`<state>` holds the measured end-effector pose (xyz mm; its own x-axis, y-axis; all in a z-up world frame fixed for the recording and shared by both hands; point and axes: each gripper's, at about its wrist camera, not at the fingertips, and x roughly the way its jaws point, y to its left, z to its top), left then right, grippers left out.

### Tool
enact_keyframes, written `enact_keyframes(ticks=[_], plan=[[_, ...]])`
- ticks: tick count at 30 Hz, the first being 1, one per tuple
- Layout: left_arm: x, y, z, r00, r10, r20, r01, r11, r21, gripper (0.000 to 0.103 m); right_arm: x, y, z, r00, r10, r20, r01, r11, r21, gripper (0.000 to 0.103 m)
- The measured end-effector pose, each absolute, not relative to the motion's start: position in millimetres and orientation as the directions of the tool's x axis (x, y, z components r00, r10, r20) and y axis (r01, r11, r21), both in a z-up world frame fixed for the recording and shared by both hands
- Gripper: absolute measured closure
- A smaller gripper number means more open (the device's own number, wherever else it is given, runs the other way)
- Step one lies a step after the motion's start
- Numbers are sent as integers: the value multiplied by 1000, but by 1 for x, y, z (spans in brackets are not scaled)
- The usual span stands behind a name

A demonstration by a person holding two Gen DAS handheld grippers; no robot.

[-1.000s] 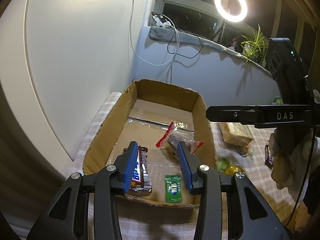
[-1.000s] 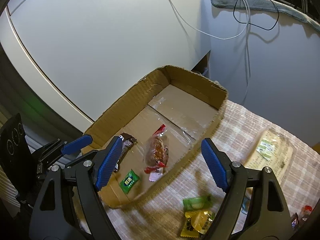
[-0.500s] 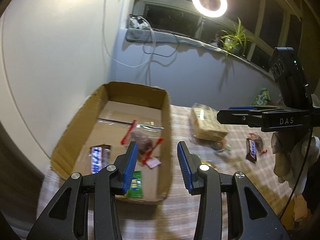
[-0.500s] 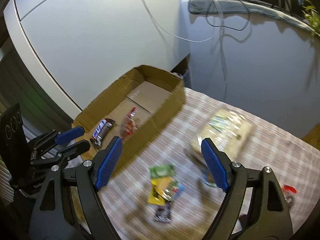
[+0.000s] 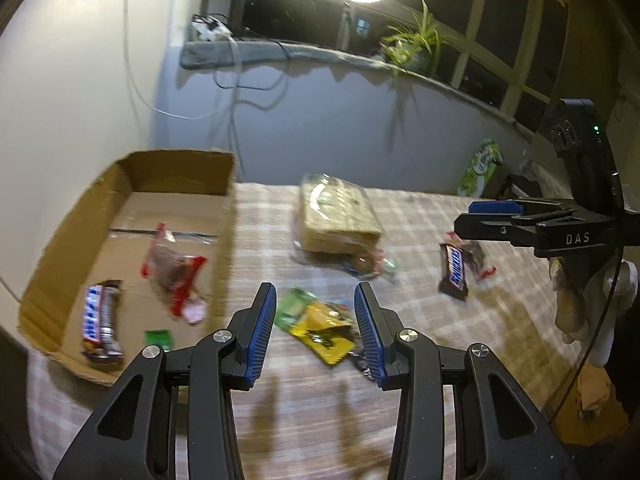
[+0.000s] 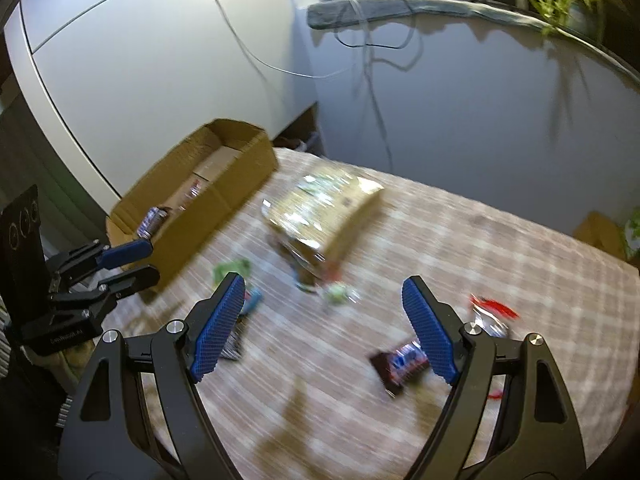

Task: Organize snacks
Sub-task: 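Grasp the yellow candies with the left tool while the right tool grasps the Snickers bar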

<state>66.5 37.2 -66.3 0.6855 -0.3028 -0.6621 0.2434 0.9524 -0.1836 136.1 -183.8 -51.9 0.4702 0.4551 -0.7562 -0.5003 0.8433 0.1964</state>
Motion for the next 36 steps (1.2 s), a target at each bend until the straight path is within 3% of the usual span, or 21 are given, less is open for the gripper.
enact_keyframes(ticks=[7, 16, 28, 36], plan=[[74, 9, -85, 634, -323, -703, 275, 943, -185, 64, 130, -227, -78, 453, 402, -796, -424, 882, 205, 19], [84, -2, -104, 588, -318, -743, 273, 944, -188, 64, 135, -239, -111, 367, 461, -808, -376, 868, 325, 20], [105, -5, -123, 573, -245, -782, 257, 960, -112, 64, 151, -225, -126, 368, 406, -836, -338, 896, 287, 21], [110, -8, -131, 564, -232, -792, 268, 959, -91, 64, 162, -210, -136, 379, 348, -857, -353, 911, 214, 32]])
